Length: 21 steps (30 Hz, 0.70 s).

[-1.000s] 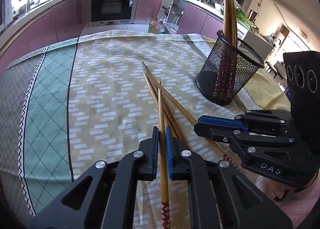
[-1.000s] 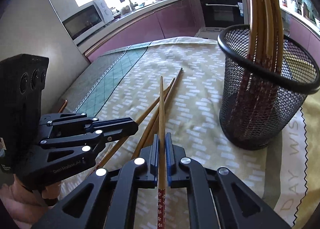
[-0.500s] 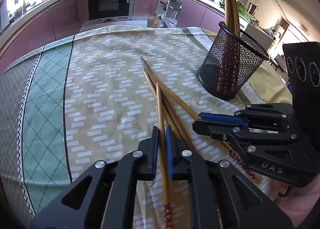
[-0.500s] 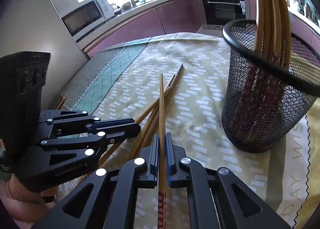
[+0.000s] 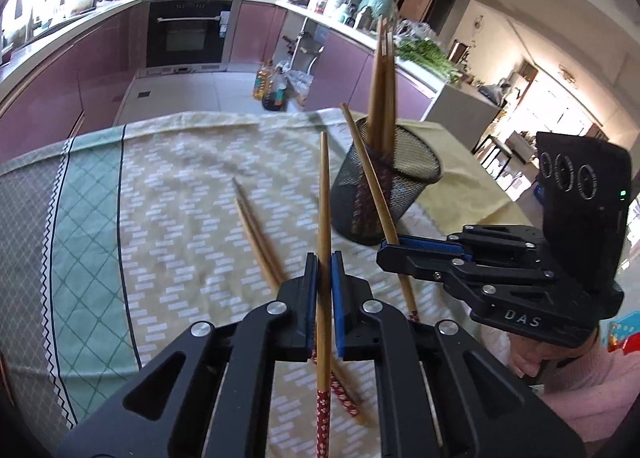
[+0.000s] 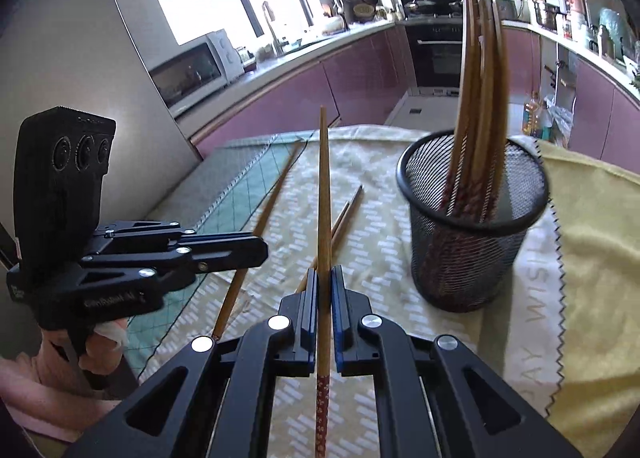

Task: Organize utensils
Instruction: 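Carry the left gripper's chopstick into the mesh cup while the right gripper inserts its own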

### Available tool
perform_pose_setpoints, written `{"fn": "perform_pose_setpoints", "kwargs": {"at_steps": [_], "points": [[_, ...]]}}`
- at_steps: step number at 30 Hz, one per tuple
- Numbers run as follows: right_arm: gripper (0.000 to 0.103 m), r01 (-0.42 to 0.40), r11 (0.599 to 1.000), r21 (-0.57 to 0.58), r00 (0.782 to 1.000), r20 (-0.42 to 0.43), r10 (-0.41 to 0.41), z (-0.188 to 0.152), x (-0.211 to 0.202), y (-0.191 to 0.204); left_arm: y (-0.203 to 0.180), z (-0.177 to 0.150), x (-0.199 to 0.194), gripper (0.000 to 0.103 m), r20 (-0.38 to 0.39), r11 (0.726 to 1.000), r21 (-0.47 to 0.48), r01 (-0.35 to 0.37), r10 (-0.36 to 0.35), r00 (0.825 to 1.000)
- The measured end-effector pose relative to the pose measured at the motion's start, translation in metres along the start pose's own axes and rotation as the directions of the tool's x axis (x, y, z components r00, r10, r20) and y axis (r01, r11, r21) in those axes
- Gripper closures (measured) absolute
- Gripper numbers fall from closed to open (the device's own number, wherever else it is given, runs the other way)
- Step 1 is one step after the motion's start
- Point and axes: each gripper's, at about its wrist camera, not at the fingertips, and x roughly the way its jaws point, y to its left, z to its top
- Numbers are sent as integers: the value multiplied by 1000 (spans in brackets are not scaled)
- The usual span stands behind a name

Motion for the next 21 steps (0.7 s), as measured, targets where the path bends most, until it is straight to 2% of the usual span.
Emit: {"fn": "perform_pose_setpoints", "kwargs": {"at_steps": [7, 21], "points": [[97, 5, 1000, 7, 998, 56, -6, 1, -22, -7, -12, 6, -20, 96, 39, 998, 12, 68, -69, 997], [97, 11, 1000, 8, 993, 118, -12, 5, -46, -9, -22, 16, -39, 96, 93, 992, 25, 121, -122, 988]]}}
